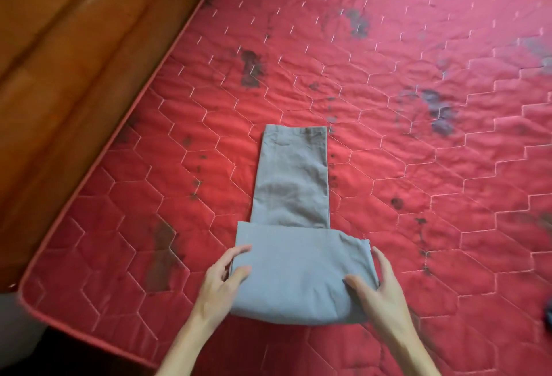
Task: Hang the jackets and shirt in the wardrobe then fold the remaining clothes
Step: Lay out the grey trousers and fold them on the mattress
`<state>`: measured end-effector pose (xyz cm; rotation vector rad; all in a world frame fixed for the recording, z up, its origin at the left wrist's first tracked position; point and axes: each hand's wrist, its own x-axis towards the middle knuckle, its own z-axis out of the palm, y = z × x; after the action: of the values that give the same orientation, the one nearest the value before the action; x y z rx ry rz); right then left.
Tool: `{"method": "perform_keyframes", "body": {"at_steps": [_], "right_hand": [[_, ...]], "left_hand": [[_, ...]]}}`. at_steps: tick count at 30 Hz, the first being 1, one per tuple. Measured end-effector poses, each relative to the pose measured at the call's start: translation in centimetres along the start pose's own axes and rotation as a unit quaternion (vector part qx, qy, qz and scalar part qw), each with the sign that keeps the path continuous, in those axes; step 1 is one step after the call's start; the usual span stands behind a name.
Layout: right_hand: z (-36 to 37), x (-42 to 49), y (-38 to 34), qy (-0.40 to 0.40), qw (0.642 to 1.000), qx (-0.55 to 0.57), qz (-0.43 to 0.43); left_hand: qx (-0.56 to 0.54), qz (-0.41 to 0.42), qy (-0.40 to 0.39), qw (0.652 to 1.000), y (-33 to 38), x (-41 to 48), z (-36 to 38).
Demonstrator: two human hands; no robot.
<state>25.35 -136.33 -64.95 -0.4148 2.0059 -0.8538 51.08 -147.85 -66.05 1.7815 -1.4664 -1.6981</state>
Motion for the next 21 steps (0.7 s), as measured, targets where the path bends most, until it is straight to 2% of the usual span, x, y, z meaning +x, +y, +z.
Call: {"method": "perform_keyframes", "body": {"at_steps": [5, 9, 12, 16, 18, 20, 21], "right_hand": [[-2.5, -0.9, -4.5, -0.005, 0.995, 0.087, -0.05], [-1.4, 2.7, -7.0, -0.017, 0.993, 0.094, -0.072], [0.1, 7.0, -8.2, -0.031, 0.991, 0.085, -0.095], [2.1, 12.7, -7.6, -0.023, 0.994, 0.01, -0.109], [3.2, 14.8, -6.5, -0.042, 0.991, -0.051, -0.113], [4.4, 16.1, -5.2, -0.027, 0.972, -0.186, -0.142], [5.1, 16.5, -4.4, 0.021, 0.946, -0.274, -0.169]], "left_hand": [[-0.042, 0.046, -0.036, 0.997, 4.3, -1.8, -1.3], [-0.051, 0.035, 0.003, 0.998, 6.5, 2.7, -0.4], [0.06, 0.056, 0.059, 0.995, 7.0, 7.4, 0.6], [0.198, 0.061, 0.082, 0.975, 6.0, 13.2, 1.9], [0.255, 0.054, 0.053, 0.964, 4.9, 15.2, 2.8], [0.328, 0.05, 0.036, 0.943, 3.3, 16.3, 4.0], [0.386, 0.081, 0.062, 0.917, 2.6, 16.4, 4.6]]}}
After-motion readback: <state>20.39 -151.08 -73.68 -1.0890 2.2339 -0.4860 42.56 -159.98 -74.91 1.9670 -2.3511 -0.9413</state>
